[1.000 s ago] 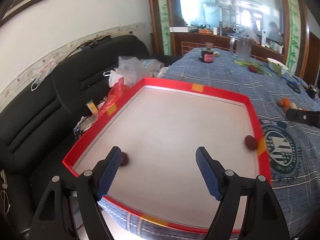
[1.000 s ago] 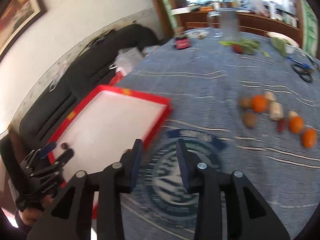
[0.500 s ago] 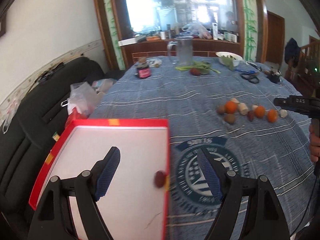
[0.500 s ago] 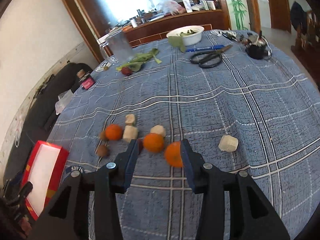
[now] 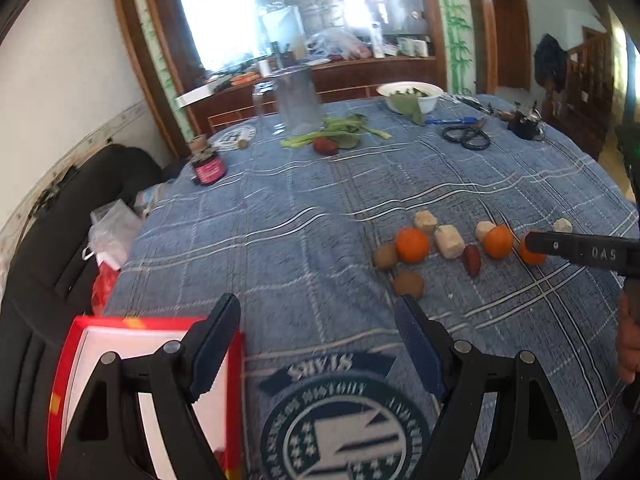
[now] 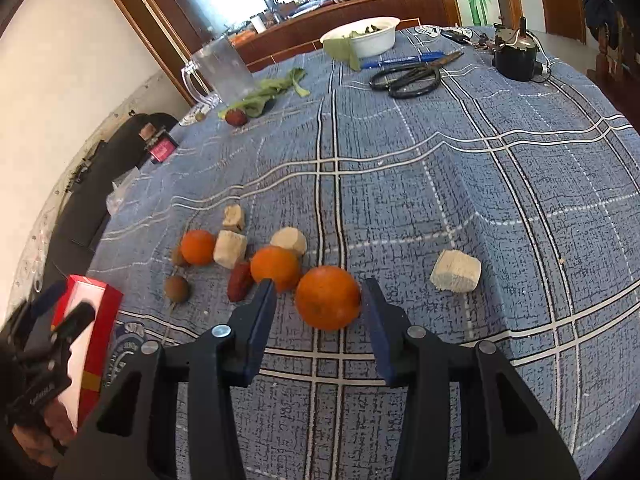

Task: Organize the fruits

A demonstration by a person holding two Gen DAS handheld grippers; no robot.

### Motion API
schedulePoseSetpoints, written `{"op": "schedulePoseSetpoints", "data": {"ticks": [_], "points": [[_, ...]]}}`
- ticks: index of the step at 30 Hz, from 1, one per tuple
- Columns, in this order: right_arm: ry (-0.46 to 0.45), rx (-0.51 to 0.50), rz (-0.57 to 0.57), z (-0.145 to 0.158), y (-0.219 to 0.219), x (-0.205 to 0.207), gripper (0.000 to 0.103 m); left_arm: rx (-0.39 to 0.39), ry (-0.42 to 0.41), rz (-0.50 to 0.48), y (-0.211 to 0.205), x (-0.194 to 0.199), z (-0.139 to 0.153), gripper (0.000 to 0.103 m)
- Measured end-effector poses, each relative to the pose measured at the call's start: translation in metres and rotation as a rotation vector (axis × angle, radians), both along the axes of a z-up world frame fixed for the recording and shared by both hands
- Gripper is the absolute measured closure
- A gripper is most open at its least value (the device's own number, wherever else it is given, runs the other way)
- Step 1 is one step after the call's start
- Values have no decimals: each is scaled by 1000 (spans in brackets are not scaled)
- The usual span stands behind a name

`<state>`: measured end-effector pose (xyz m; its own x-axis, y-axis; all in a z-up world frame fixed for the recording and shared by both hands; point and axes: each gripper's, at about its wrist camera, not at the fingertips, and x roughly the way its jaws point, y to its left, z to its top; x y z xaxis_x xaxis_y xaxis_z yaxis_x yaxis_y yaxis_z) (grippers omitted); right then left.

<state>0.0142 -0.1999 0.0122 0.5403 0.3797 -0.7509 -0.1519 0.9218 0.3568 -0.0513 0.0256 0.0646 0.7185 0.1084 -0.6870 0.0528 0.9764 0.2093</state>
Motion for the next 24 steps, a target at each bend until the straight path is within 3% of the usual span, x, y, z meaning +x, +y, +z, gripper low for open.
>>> {"op": "schedulePoseSetpoints", "data": {"ticks": [9,11,20,24], "points": [[18,-62,22,-8,11,-1,58,41,78,-187,-29,47,-19,24],[10,-69,16,-8,11,-1,62,37,93,-216,-33,55,-20,24],[28,-20,-5,-8,3,4,66,46,185,-269,-51,87,-33,25],[36,-3,-12,-8,0,5,66,42,206,-274,-55,95,-40,41]]}}
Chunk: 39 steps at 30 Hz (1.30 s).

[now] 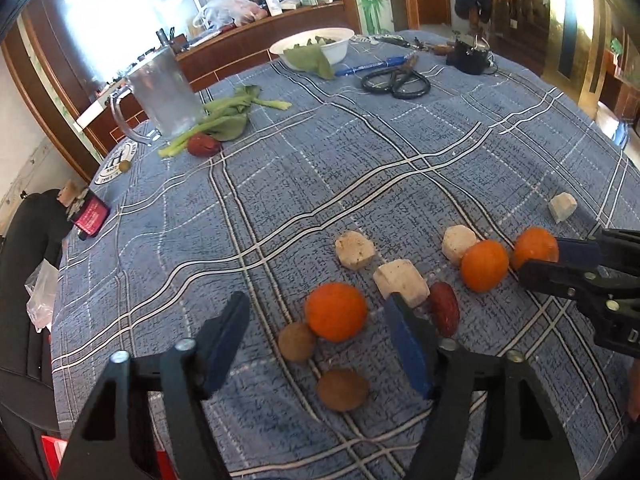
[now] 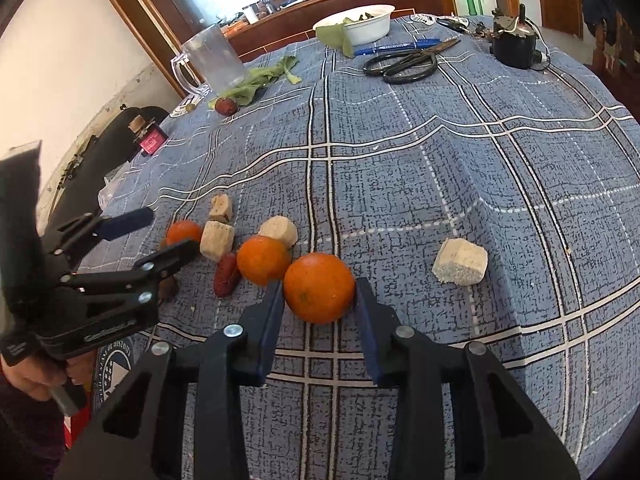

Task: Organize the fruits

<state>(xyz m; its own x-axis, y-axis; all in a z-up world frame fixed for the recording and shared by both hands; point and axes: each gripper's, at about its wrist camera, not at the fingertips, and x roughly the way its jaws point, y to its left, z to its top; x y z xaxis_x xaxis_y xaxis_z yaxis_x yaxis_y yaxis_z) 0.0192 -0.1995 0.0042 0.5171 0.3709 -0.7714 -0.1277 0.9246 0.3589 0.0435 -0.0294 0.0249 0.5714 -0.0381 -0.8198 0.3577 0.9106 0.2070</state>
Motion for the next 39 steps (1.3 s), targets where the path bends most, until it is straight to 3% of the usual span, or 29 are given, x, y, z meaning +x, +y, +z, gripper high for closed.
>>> {"op": "schedulePoseSetpoints", "data": {"ticks": [6,8,14,20,26,33,39], "points": [[6,14,-1,0,0,1,66,-8,40,-19,-5,4,-8,66],[0,14,-3,1,0,1,66,-1,39,-26,-7,4,-11,70],[-38,18,-10,6,-1,-2,66,-17,18,-15,-9,-2,-1,71],[-121,36,-50,19,-10,-6,66,-90,-102,27,3,-34,46,71],[-219,68,-85,34,-17,-14,66,-173,-220,146,42,-93,94,70],[-286,76,-110,42,-22,-20,66,-156,-283,296,96,-162,99,71],[-288,11,-142,36,-18,-20,66,-192,-266,419,146,-206,81,70]]}}
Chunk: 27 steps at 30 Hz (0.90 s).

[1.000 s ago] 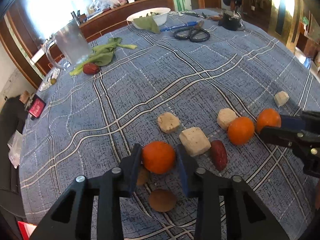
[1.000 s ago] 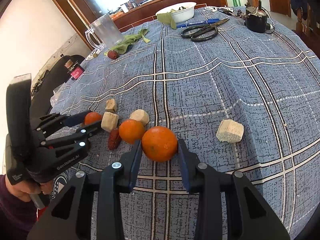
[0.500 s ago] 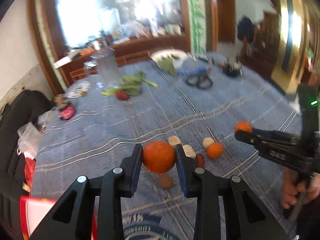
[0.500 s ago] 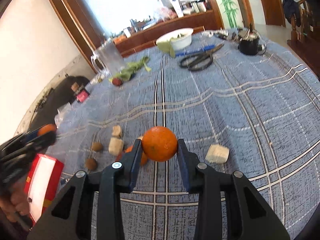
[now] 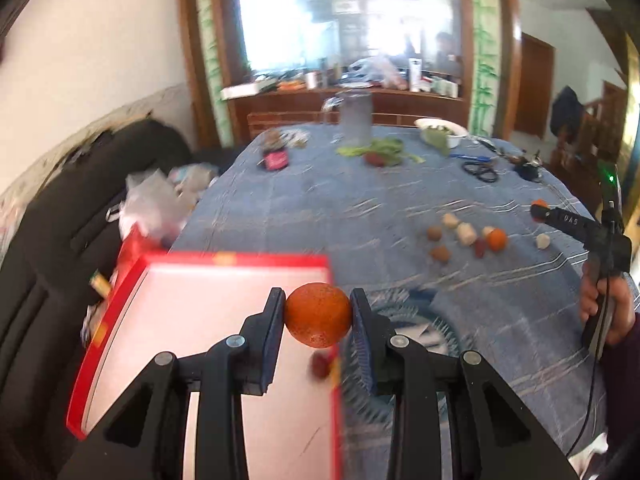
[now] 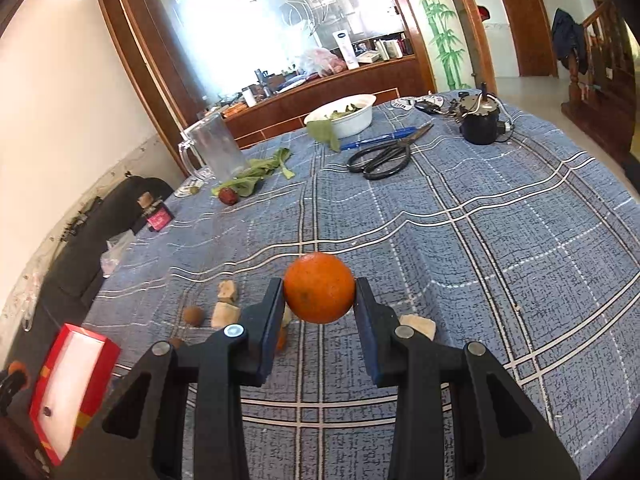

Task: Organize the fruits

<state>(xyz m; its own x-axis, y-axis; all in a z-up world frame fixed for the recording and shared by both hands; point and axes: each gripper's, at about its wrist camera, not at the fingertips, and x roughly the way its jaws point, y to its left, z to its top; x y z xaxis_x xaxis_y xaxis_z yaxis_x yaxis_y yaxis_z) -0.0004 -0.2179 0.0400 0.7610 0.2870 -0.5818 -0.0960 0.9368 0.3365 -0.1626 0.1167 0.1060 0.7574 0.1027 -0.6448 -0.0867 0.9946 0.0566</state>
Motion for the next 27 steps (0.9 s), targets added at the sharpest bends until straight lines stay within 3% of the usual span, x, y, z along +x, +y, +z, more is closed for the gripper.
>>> {"op": "schedulePoseSetpoints", "data": {"ticks": [4,7,12,18,22,27], "points": [[17,-51,2,-1,15,-5,66,-15,3,87,35,-21,-10,70],[-10,-74,72,14,47,-20,66,-8,22,135,57,-34,-19,70],[-35,-69,349,40,154,-54,66,-20,55,194,86,-43,-36,70],[43,-70,621,31,279,-81,66,-35,69,205,99,-54,-49,70],[108,-115,683,13,335,-86,66,-17,81,187,98,-56,-56,70],[170,-156,679,-4,364,-78,66,-5,90,179,100,-55,-62,70]]}}
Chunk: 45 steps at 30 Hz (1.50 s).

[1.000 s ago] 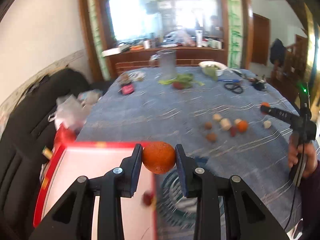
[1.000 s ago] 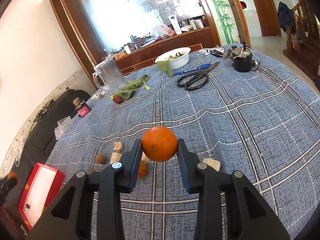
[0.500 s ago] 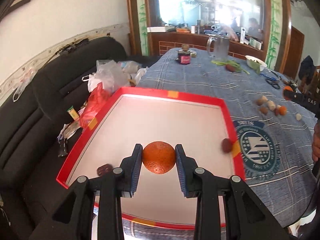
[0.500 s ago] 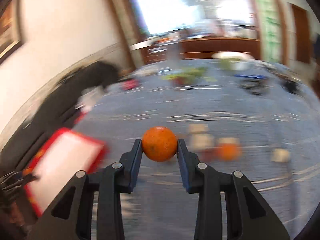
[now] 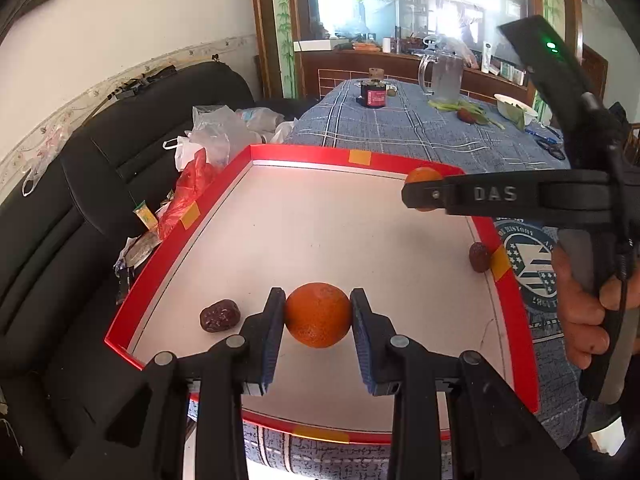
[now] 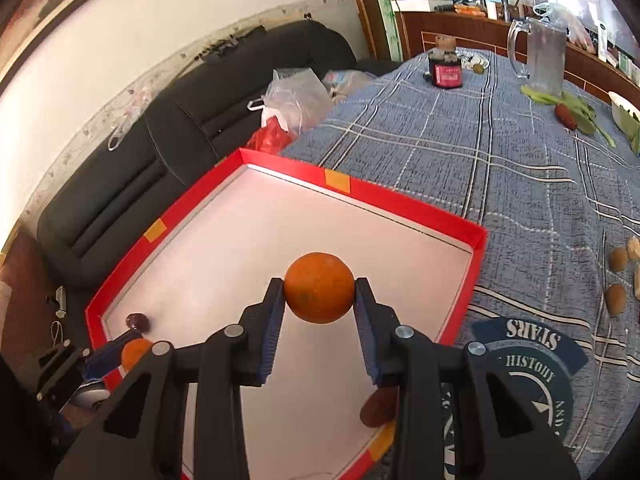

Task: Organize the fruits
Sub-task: 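Lower the orange into the tray and open the right gripper, then grasp a second orange with the right gripper while the left tool moves toward a white chunk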

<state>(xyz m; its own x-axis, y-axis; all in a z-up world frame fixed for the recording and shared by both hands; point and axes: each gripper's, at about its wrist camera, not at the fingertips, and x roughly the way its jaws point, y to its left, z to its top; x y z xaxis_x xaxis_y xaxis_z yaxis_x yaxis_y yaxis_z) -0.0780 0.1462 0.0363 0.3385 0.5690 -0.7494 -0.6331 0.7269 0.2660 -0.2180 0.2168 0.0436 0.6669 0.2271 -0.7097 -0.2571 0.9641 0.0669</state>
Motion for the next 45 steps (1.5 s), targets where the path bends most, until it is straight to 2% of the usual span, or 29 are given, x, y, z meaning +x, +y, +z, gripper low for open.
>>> {"op": "schedulePoseSetpoints", "data": {"ticks": [9,11,13,16,18,20,23,25,31,38,41,45], "points": [[46,-48,-2,-18,12,5,65,-12,27,23,6,3,-10,70],[57,-44,-1,-20,10,5,65,-7,31,28,5,4,-10,64],[70,-36,0,-20,8,6,65,-8,33,41,5,4,-10,50],[87,-2,8,-15,-2,8,64,0,25,56,3,2,-5,38],[80,43,2,-8,-12,7,61,8,12,58,1,1,-1,37],[74,98,-15,2,-28,10,55,18,4,59,-2,2,2,34],[10,137,-63,19,-57,13,50,29,-12,47,-11,4,8,30],[-17,143,-96,25,-78,17,49,38,-13,27,-20,7,11,30],[-12,178,-238,31,-161,46,49,67,-19,-46,-54,20,22,25],[32,224,-392,28,-269,82,49,85,-31,-154,-103,47,37,25],[83,265,-449,16,-311,97,50,86,-33,-212,-130,69,41,25],[174,311,-517,-5,-343,110,49,93,-18,-279,-166,99,38,25]]}}
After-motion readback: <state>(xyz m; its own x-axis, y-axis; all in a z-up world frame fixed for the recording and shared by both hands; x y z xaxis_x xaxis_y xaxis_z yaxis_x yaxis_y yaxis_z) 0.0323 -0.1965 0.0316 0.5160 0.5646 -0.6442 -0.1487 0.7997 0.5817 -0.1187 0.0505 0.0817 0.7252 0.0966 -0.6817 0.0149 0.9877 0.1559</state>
